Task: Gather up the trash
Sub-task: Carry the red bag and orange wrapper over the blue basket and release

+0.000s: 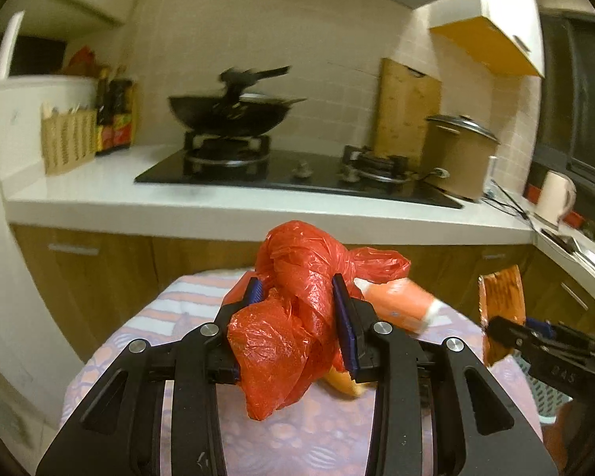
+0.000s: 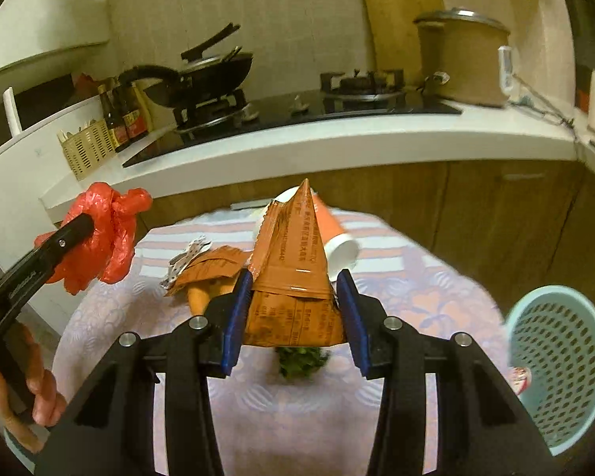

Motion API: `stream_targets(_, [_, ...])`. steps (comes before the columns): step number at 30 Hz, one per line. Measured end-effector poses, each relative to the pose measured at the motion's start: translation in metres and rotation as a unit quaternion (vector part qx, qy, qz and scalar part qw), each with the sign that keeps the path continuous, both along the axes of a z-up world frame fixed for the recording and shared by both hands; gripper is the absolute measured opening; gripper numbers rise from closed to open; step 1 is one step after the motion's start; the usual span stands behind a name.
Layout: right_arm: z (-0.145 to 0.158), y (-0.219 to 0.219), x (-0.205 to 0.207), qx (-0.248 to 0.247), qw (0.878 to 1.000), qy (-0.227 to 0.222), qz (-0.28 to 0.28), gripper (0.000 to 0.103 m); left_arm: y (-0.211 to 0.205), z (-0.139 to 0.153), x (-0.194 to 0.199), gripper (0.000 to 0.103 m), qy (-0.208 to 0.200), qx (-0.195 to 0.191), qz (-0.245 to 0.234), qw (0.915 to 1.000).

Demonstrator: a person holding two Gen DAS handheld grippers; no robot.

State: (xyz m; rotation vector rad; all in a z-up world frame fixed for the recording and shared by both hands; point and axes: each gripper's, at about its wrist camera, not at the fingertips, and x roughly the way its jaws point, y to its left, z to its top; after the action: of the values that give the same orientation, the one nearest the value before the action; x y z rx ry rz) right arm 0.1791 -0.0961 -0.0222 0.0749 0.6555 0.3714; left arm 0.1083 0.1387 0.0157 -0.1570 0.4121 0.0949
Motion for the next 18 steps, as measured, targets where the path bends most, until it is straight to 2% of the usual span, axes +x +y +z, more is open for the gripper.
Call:
stream_targets(12, [0.036, -0.089, -0.032, -0.012, 0.995, -0.043, -0.092, 0.04, -0.101, 0.034, -0.005, 0.034, -0.022, 0.008, -0.1, 0.9947])
stream_targets(18, [0.037, -0.146, -0.04, -0.013, 0.988, -0.033, -0.15, 0.04, -0.161, 0.036, 0.004, 0.034, -0.014, 0.004, -0.158, 0.9874])
